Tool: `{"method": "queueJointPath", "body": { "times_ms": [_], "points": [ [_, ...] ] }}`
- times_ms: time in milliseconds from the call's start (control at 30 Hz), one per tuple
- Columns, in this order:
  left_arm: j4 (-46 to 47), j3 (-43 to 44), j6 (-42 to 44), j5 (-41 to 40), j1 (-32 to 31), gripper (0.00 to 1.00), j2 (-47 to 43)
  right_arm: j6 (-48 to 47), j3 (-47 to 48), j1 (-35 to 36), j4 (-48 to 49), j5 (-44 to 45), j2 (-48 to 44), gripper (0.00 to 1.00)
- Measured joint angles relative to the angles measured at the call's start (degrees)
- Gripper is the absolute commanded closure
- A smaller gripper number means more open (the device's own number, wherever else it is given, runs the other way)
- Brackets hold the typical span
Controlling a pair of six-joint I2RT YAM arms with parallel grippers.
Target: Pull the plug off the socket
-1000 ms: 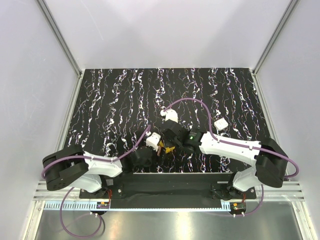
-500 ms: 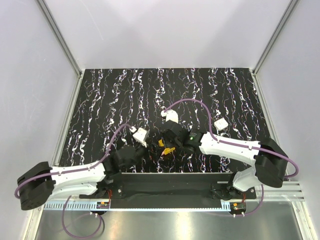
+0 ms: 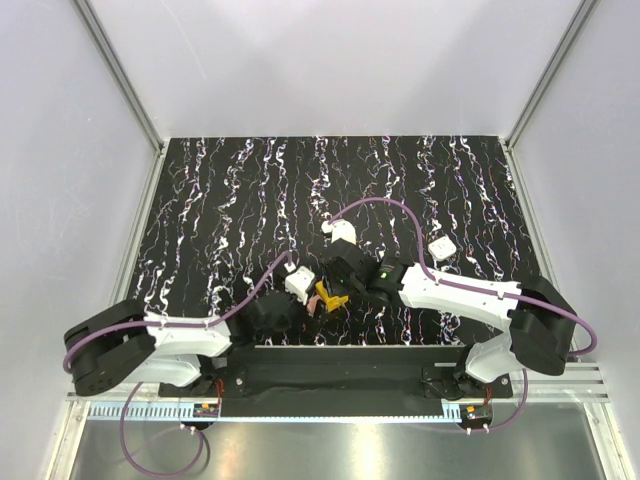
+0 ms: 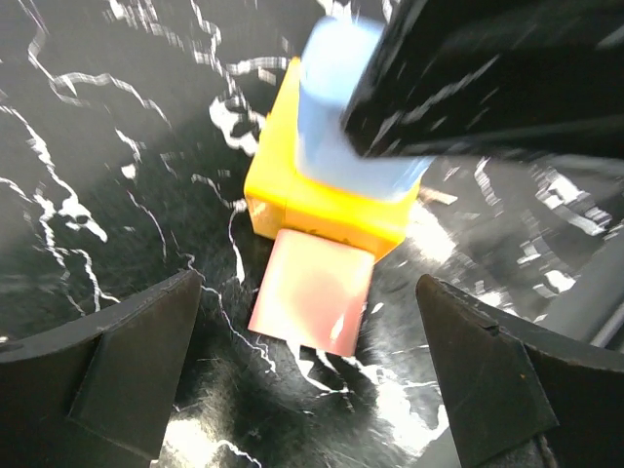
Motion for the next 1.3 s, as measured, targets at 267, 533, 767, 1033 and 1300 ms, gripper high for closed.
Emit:
{"method": "queueJointPath", "body": {
  "times_ms": [267,533,767,1033,1300],
  "points": [
    [6.9,0.0,1.2,1.0,-0.2,0.1,6.0,0.0,0.0,-0.2,0.0,-0.8,0.0,1.0],
    [10.6,1.1,2.4,1.0,-0.2,0.21,9.4,0.0,0.0,-0.4,0.0,-0.9,0.0,1.0],
    [13.2,1.3,2.3,0.7,-0.2,0.51,12.7,0.4,0.1,-0.5,0.0,-0.9,0.3,1.0],
    [15.8,1.0,1.9,0.6,-0.2,0.91,14.5,0.4,0.4,-0.8,-0.3,-1.2,1.0,0.76],
    [17.2,0.2,0.7,0.2,-0.2,1.0,14.6,0.9,0.8,-1.1,-0.7,-1.1,1.2,0.5]
  ]
}}
